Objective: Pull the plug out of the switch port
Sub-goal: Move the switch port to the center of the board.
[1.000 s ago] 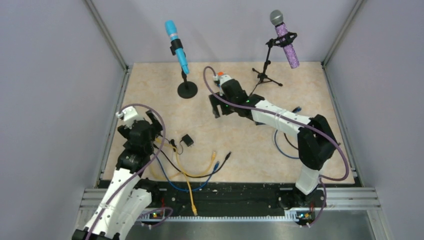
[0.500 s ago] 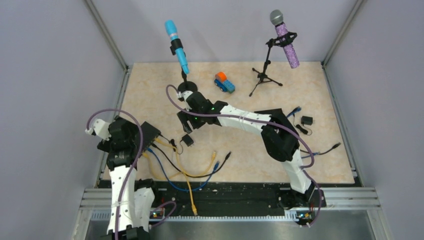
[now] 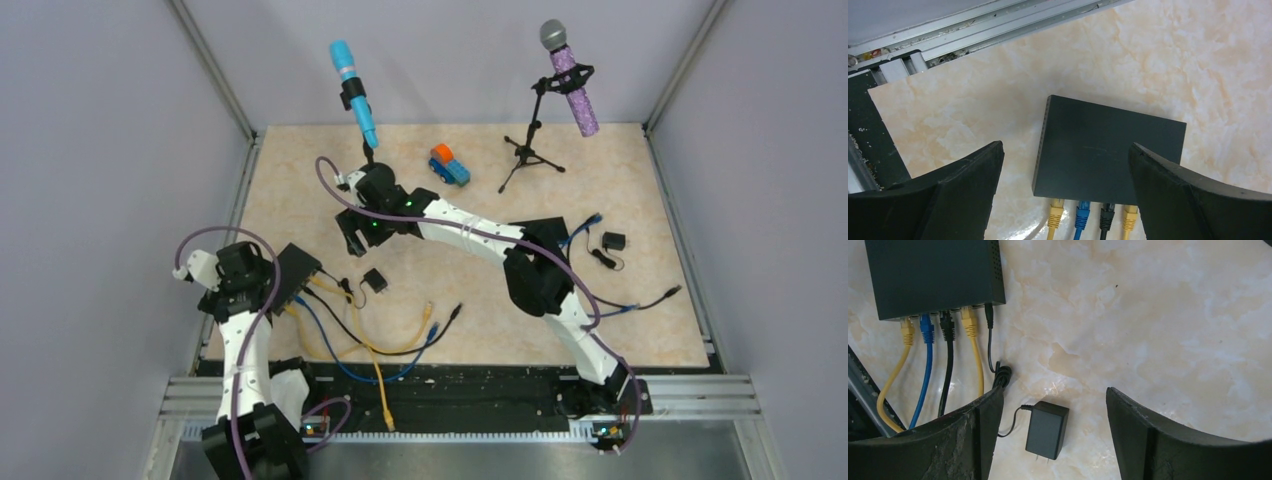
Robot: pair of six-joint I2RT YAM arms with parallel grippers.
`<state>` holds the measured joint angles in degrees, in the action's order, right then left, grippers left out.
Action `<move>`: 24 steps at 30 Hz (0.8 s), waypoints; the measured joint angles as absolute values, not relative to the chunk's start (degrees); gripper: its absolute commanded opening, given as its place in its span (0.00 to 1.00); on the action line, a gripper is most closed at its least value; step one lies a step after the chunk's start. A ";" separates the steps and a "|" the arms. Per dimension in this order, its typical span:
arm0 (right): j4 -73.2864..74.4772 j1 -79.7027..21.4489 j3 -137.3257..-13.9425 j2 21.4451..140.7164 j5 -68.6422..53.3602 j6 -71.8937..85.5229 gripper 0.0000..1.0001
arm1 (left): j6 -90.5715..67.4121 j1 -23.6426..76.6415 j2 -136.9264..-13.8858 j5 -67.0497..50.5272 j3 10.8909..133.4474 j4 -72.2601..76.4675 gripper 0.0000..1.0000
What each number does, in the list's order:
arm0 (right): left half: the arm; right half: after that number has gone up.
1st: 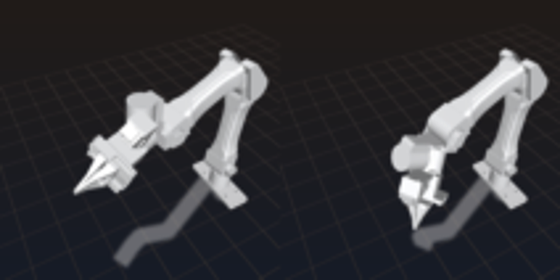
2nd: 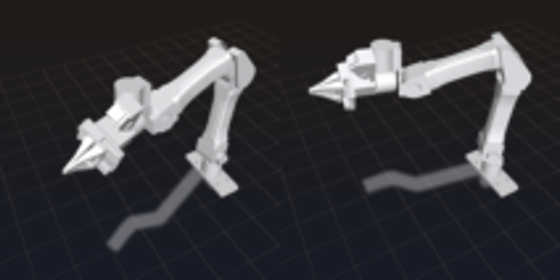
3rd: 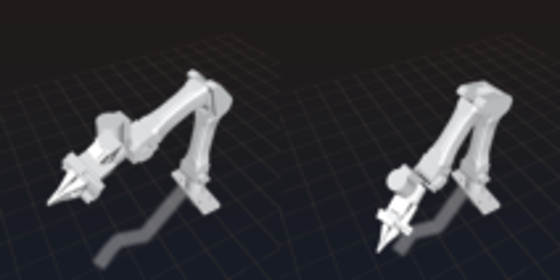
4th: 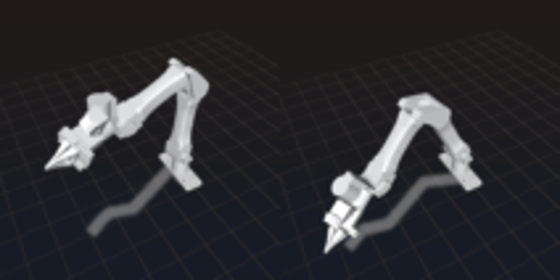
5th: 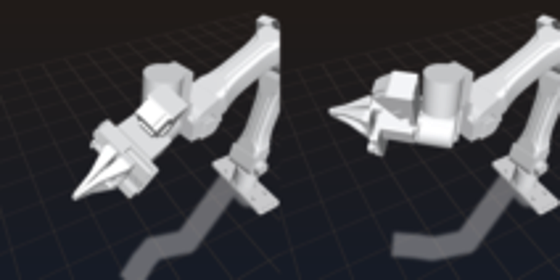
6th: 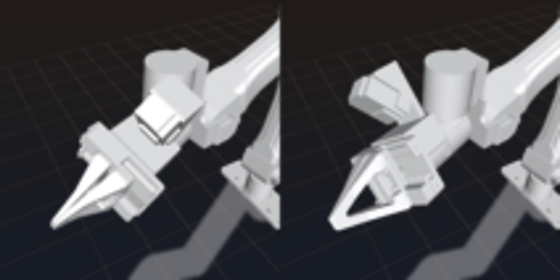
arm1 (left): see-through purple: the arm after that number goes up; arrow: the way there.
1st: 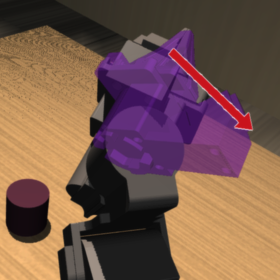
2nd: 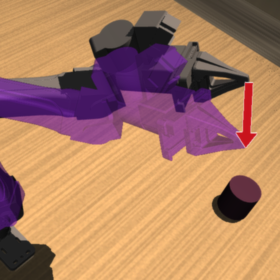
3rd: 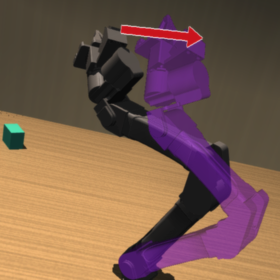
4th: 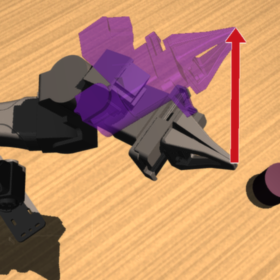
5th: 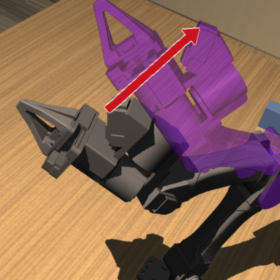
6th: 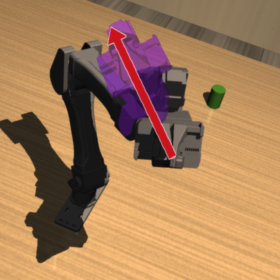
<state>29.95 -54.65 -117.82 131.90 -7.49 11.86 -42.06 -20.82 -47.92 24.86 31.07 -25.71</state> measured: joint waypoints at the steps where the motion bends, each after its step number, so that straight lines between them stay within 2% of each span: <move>1: 30.22 -54.65 -118.63 132.55 -7.88 12.03 0.74 | -42.06 -21.15 -47.99 24.86 30.57 -25.15 0.99; 11: 34.13 -54.65 -121.16 135.44 -9.39 12.27 0.74 | -43.13 -22.35 -54.06 20.21 22.90 -15.40 0.98; 17: 34.28 -54.65 -121.19 135.44 -9.47 12.29 0.74 | -41.82 -22.41 -58.94 15.18 22.55 -9.76 0.96; 24: 34.50 -54.65 -124.01 136.94 -11.55 12.75 0.74 | -38.98 -22.83 -63.42 9.74 23.64 -6.98 0.84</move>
